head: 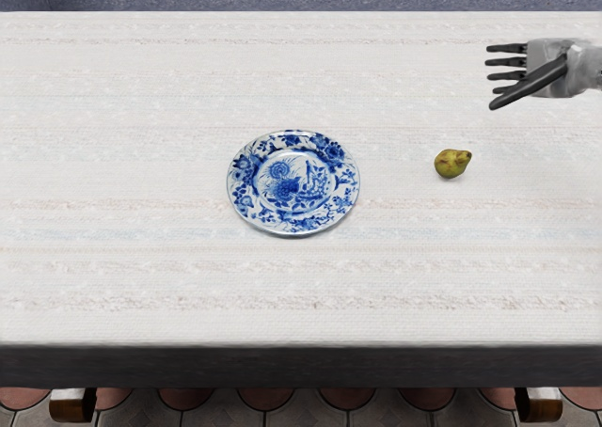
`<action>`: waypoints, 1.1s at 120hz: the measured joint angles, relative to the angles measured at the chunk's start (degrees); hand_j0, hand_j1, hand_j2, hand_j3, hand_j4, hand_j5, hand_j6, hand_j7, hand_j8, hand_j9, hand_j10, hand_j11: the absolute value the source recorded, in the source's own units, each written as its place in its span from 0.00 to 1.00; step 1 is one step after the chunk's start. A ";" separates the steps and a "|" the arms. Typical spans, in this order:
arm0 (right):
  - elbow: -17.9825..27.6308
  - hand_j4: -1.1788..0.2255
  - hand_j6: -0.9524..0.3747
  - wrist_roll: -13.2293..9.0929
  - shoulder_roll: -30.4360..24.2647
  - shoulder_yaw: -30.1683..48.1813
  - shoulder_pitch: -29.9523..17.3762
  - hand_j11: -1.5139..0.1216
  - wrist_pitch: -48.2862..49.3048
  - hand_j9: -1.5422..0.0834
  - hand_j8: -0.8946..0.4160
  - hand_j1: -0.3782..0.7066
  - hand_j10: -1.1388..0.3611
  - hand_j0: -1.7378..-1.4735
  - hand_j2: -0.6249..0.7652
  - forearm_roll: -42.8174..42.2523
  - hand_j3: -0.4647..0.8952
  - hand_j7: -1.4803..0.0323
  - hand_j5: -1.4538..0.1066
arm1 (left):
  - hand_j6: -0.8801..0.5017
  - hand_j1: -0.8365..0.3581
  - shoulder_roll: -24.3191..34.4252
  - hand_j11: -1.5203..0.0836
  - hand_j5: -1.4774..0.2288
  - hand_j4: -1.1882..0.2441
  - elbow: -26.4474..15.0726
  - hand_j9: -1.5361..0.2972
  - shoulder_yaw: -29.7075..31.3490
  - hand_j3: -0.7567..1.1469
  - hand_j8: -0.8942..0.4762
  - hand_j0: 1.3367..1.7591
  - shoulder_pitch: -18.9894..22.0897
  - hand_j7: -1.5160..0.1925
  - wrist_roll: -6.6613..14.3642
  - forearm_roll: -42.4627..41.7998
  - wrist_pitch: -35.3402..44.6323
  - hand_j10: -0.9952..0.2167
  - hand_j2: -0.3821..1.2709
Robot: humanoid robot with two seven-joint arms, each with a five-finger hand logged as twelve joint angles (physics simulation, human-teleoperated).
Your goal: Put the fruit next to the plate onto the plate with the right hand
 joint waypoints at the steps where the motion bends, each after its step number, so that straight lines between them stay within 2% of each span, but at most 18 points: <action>1: 0.03 0.84 0.72 -0.04 0.03 0.00 0.02 0.93 0.00 0.95 0.68 0.03 0.76 0.30 0.45 0.00 0.34 0.98 0.94 | 0.62 0.97 0.00 0.93 0.85 0.81 0.00 0.82 0.00 0.40 0.64 0.76 0.01 0.87 0.00 0.01 0.00 0.80 0.23; 27: 0.28 0.84 0.72 -0.48 0.35 -0.33 0.38 0.93 0.00 0.95 0.68 0.03 0.76 0.30 0.45 -0.39 0.34 0.98 0.93 | 0.62 0.97 0.00 0.93 0.85 0.81 0.00 0.82 0.01 0.40 0.64 0.76 0.02 0.87 0.00 0.00 0.00 0.80 0.23; 43: 0.20 0.84 0.72 0.04 0.22 -1.37 1.50 0.93 0.00 0.95 0.68 0.03 0.76 0.30 0.45 -4.35 0.34 0.98 0.93 | 0.62 0.97 0.00 0.93 0.85 0.81 0.00 0.82 0.00 0.40 0.64 0.76 0.02 0.87 0.00 -0.01 0.00 0.80 0.23; 54: 0.22 0.84 0.72 3.27 0.15 -1.66 1.76 0.93 0.00 0.95 0.68 0.03 0.76 0.30 0.45 -6.87 0.34 0.98 0.93 | 0.62 0.97 0.00 0.93 0.85 0.81 0.00 0.82 0.00 0.40 0.64 0.76 0.02 0.87 0.00 -0.01 0.00 0.80 0.23; 76: 0.34 0.84 0.72 15.16 0.23 -1.81 1.35 0.93 0.00 0.95 0.68 0.03 0.76 0.30 0.45 -17.16 0.34 0.98 0.93 | 0.62 0.97 0.00 0.93 0.85 0.81 0.00 0.82 0.00 0.40 0.64 0.76 0.01 0.87 0.00 0.00 0.00 0.80 0.23; 85: 0.70 0.84 0.72 18.35 0.37 -1.84 1.04 0.93 0.00 0.95 0.68 0.03 0.76 0.30 0.45 -21.32 0.34 0.98 0.93 | 0.62 0.97 0.00 0.93 0.85 0.81 0.00 0.82 0.00 0.40 0.64 0.76 0.02 0.87 0.00 0.02 0.00 0.80 0.23; 102: 5.82 0.84 0.72 20.64 0.03 -1.91 -0.02 0.93 -0.01 0.95 0.68 0.03 0.76 0.30 0.45 -29.55 0.34 0.98 0.93 | 0.62 0.97 0.00 0.93 0.85 0.81 0.00 0.82 0.01 0.40 0.64 0.76 0.02 0.87 0.00 0.01 0.00 0.80 0.23; 132: 17.55 0.84 0.72 21.36 -5.53 -1.86 -5.01 0.93 -0.48 0.95 0.68 0.03 0.76 0.30 0.45 -34.36 0.34 0.98 0.93 | 0.62 0.97 0.00 0.93 0.85 0.81 0.00 0.82 0.01 0.40 0.64 0.76 -0.02 0.87 0.00 0.01 0.00 0.80 0.23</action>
